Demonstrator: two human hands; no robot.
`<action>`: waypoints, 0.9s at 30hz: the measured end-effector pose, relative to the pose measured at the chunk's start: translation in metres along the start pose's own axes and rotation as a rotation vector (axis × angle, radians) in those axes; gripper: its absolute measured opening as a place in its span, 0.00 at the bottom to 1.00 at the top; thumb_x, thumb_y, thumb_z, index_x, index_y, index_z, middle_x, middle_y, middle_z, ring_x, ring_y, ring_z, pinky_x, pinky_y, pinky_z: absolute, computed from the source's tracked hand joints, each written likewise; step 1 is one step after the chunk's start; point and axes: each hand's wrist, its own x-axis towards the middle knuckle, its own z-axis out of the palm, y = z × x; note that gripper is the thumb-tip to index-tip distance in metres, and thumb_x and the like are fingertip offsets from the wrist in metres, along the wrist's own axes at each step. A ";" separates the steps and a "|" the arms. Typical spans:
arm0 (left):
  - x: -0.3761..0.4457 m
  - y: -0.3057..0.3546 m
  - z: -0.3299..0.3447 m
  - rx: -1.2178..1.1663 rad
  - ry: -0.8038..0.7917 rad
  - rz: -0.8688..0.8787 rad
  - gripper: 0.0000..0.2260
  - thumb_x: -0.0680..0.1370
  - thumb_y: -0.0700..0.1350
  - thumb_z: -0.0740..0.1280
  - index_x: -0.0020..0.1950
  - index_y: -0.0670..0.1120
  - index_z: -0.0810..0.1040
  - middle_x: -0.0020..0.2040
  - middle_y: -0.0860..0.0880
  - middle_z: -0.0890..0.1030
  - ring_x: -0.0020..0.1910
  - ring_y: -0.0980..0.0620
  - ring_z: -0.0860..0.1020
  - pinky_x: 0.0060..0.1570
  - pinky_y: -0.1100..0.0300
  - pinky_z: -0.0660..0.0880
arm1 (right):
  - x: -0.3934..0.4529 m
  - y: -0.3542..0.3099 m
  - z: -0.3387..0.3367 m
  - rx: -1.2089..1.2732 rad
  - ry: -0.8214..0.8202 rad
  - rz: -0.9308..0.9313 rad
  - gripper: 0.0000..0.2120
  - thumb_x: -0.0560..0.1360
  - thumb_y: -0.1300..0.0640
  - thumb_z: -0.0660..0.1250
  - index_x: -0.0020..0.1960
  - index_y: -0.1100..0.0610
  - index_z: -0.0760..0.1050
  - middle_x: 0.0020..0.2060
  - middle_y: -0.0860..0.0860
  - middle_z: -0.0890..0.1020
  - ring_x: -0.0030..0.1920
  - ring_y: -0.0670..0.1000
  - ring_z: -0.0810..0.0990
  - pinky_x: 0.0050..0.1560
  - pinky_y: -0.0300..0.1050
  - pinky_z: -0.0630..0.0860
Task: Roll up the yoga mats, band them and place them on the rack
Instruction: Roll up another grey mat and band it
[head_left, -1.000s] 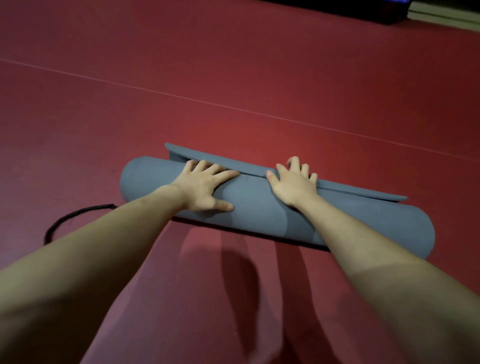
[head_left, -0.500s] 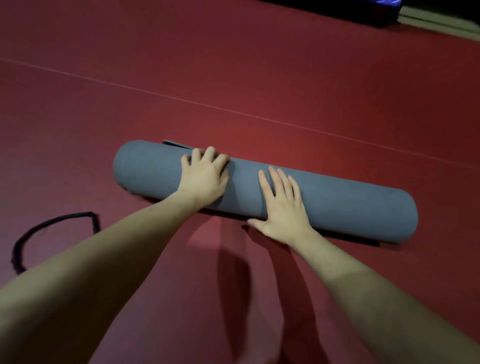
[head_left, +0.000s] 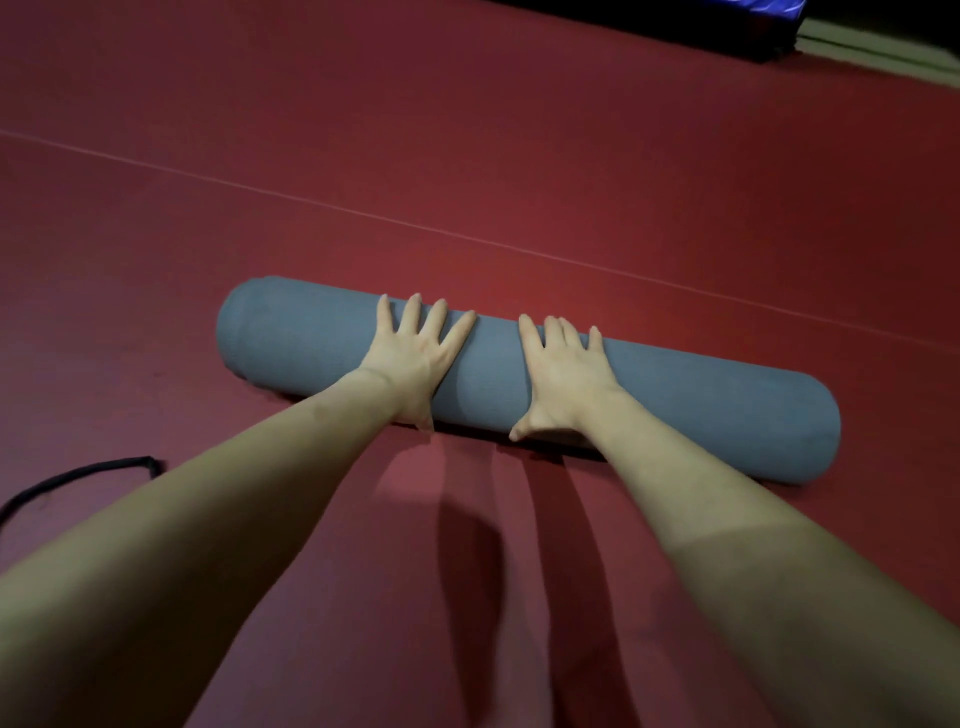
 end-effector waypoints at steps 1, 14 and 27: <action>0.002 -0.001 -0.001 0.011 0.014 0.005 0.62 0.59 0.66 0.75 0.76 0.47 0.37 0.75 0.42 0.53 0.73 0.37 0.55 0.68 0.35 0.56 | 0.002 0.001 -0.002 -0.005 0.002 -0.009 0.66 0.54 0.30 0.75 0.77 0.59 0.44 0.71 0.60 0.61 0.72 0.59 0.60 0.70 0.64 0.58; -0.049 0.002 0.000 -0.012 0.077 0.123 0.54 0.60 0.65 0.72 0.76 0.48 0.47 0.69 0.47 0.63 0.62 0.43 0.67 0.59 0.43 0.64 | -0.045 -0.021 -0.012 -0.073 -0.054 -0.085 0.57 0.56 0.33 0.74 0.72 0.60 0.54 0.62 0.57 0.71 0.60 0.58 0.71 0.55 0.55 0.71; -0.127 -0.005 0.015 -0.238 0.165 0.094 0.51 0.53 0.62 0.78 0.67 0.37 0.67 0.64 0.39 0.71 0.65 0.38 0.69 0.67 0.47 0.65 | -0.096 -0.065 -0.023 -0.019 -0.179 -0.126 0.63 0.59 0.34 0.75 0.77 0.57 0.40 0.72 0.58 0.59 0.71 0.60 0.60 0.69 0.69 0.54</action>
